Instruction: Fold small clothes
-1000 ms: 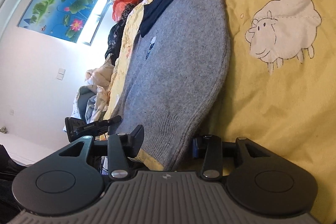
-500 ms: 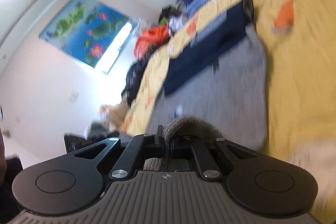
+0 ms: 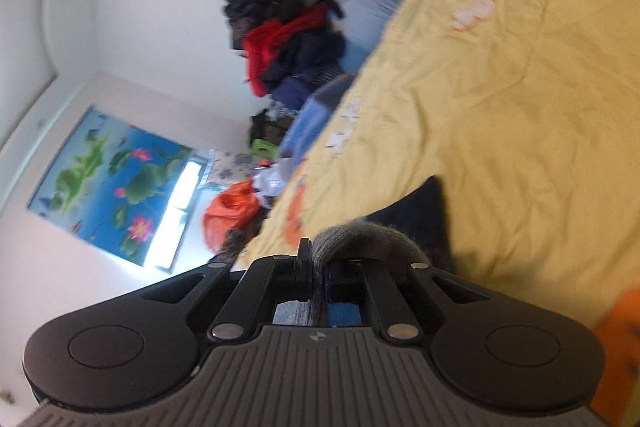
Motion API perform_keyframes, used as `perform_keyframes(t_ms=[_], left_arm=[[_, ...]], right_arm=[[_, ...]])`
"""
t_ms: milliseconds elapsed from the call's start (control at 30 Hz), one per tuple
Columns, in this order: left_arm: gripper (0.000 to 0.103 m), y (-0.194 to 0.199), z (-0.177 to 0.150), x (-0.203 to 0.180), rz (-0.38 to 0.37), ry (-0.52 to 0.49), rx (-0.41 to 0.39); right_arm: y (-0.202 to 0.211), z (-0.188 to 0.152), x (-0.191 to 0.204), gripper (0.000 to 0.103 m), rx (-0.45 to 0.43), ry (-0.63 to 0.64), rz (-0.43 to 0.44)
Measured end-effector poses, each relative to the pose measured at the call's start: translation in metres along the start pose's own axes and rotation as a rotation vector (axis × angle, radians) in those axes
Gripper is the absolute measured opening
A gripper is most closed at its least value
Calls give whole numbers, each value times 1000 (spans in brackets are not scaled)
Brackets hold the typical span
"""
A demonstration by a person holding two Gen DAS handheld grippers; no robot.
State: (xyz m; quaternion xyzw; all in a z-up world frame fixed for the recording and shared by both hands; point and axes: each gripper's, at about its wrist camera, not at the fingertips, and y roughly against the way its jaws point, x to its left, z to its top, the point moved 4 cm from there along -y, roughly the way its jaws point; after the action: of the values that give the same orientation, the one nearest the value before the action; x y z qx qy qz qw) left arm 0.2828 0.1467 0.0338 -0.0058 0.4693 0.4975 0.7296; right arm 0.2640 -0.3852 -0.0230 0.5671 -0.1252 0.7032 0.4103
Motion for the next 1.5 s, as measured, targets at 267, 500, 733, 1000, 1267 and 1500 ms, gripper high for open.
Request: perform_keyframes(t_ms=[267,500,733,1000,1267,1500], left_arm=[[6,-40,12,35,23,58,-27],[68,-11,4,58,102,140,-66],[86,51,-66,44,186,10,-47],[86,92,-129,40,69,139,-48],[86,92,-150,28,-26,277,3],[86,90,-109,57,53,407,-124]], right_arm=[[-42,12,-27,20,-32,-43,-49],[-22,5,-11,78,-85,11,-40],[53,-48,-8,81,-71,130,-160],[130,-132,-17,79,-78,110,-177],[122,-156,-5,87,-11,57,-106],[107,-157,3,89,20,62,-94]])
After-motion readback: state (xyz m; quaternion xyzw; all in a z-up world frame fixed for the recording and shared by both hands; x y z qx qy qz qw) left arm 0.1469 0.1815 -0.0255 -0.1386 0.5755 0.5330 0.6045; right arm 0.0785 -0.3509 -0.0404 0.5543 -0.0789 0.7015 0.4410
